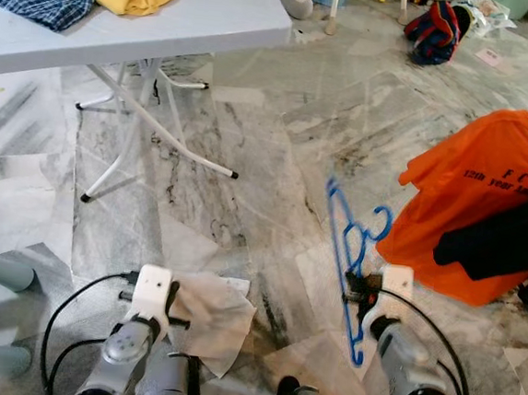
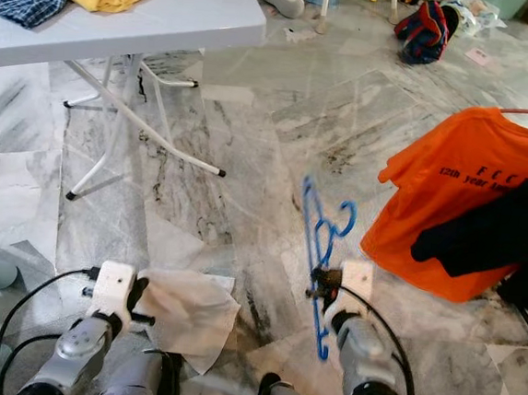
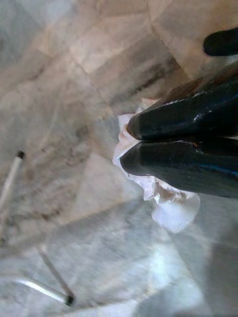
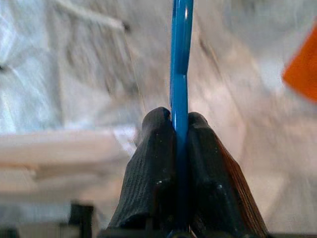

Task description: Hang hanger

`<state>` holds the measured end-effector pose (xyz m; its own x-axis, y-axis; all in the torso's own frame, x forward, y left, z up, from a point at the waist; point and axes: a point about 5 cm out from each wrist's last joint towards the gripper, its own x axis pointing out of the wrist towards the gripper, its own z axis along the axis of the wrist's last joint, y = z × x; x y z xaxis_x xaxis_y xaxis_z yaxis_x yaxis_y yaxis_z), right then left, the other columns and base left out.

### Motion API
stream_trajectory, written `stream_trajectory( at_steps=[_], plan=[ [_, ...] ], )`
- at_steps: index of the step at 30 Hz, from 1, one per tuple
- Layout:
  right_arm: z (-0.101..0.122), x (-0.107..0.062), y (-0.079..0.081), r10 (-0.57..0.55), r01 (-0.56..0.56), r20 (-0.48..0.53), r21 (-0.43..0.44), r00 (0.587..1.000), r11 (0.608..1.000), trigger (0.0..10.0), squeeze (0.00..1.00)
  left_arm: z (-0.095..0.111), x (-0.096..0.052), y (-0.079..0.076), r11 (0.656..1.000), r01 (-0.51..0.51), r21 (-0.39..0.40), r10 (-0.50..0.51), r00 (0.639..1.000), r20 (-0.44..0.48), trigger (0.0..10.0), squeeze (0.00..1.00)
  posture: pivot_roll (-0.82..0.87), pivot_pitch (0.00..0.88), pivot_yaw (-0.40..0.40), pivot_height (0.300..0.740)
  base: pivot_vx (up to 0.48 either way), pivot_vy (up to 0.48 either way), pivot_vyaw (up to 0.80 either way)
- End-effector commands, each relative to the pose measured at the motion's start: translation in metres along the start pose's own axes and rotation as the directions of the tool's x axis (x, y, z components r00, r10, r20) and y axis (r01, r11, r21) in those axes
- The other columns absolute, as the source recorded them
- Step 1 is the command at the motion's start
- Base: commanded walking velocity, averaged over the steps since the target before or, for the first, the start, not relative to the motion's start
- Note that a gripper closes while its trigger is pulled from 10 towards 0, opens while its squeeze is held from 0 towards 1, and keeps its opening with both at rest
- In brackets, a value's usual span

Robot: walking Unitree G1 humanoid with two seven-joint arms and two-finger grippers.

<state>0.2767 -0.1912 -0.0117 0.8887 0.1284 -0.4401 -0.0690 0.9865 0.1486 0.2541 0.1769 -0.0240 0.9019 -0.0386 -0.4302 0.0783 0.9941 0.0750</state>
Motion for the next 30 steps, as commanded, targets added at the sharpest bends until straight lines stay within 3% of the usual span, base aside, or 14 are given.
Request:
stream_trajectory(
  at_steps=[1, 2, 4, 8, 12, 14, 17, 20, 25, 30],
  plan=[
    [-0.012, -0.005, -0.004, -0.030, 0.031, -0.057, 0.014, 0.998, 0.999, 10.0, 0.00, -0.009, -0.004, 0.001, 1.000, -0.017, 0.005, 0.017, 0.999, -0.032, 10.0, 0.00, 0.17, 0.190, -0.088, 0.740, 0.000, 0.000, 0.00],
    [-0.016, -0.005, -0.005, -0.059, 0.065, -0.073, 0.089, 0.996, 0.994, 10.0, 0.00, -0.011, -0.004, 0.004, 0.999, -0.044, 0.001, 0.044, 0.998, -0.038, 10.0, 0.00, 0.18, 0.190, -0.085, 0.740, 0.000, 0.000, 0.00],
    [-0.015, -0.004, -0.004, -0.069, 0.076, -0.065, 0.120, 0.996, 0.990, 10.0, 0.00, -0.009, -0.004, 0.005, 0.999, -0.055, -0.002, 0.055, 0.998, -0.026, 10.0, 0.00, 0.18, 0.190, -0.084, 0.740, 0.000, 0.000, 0.00],
    [0.021, 0.006, 0.009, -0.092, 0.068, 0.170, 0.142, 0.981, 0.987, 10.0, 0.00, 0.026, 0.004, 0.014, 0.997, -0.076, 0.018, 0.073, 0.988, 0.137, 10.0, 0.00, 0.17, 0.183, -0.058, 0.740, 0.000, 0.000, 0.00],
    [0.039, 0.007, 0.012, -0.093, 0.057, 0.276, 0.138, 0.957, 0.989, 10.0, 0.00, 0.044, 0.005, 0.017, 0.996, -0.076, 0.038, 0.065, 0.972, 0.224, 10.0, 0.00, 0.17, 0.177, -0.049, 0.740, 0.000, 0.000, 0.00],
    [0.061, 0.004, 0.016, -0.046, -0.009, 0.392, 0.137, 0.919, 0.991, 10.0, 0.00, 0.070, 0.002, 0.025, 0.995, -0.099, -0.004, 0.095, 0.941, 0.326, 10.0, 0.00, 0.16, 0.164, -0.039, 0.740, 0.000, 0.000, 0.00],
    [0.070, -0.001, 0.015, -0.048, -0.024, 0.445, 0.155, 0.894, 0.988, 10.0, 0.00, 0.080, -0.002, 0.027, 0.995, -0.103, -0.002, 0.097, 0.923, 0.373, 10.0, 0.00, 0.16, 0.155, -0.037, 0.740, 0.000, 0.000, 0.00],
    [0.089, -0.015, 0.017, -0.050, -0.033, 0.551, 0.139, 0.833, 0.990, 10.0, 0.00, 0.096, -0.014, 0.029, 0.994, -0.100, -0.037, 0.106, 0.887, 0.449, 10.0, 0.00, 0.17, 0.142, -0.036, 0.740, 0.000, 0.000, 0.00],
    [0.099, -0.025, 0.018, -0.057, -0.038, 0.603, 0.143, 0.796, 0.989, 10.0, 0.00, 0.110, -0.022, 0.025, 0.994, -0.083, -0.074, 0.109, 0.866, 0.488, 10.0, 0.00, 0.17, 0.138, -0.035, 0.740, 0.000, 0.000, 0.00],
    [0.102, -0.033, 0.024, -0.042, -0.065, 0.594, 0.158, 0.803, 0.985, 10.0, 0.00, 0.118, -0.029, 0.022, 0.994, -0.066, -0.082, 0.098, 0.870, 0.483, 10.0, 0.00, 0.17, 0.140, -0.029, 0.740, 0.101, 0.000, 0.00]
  ],
)
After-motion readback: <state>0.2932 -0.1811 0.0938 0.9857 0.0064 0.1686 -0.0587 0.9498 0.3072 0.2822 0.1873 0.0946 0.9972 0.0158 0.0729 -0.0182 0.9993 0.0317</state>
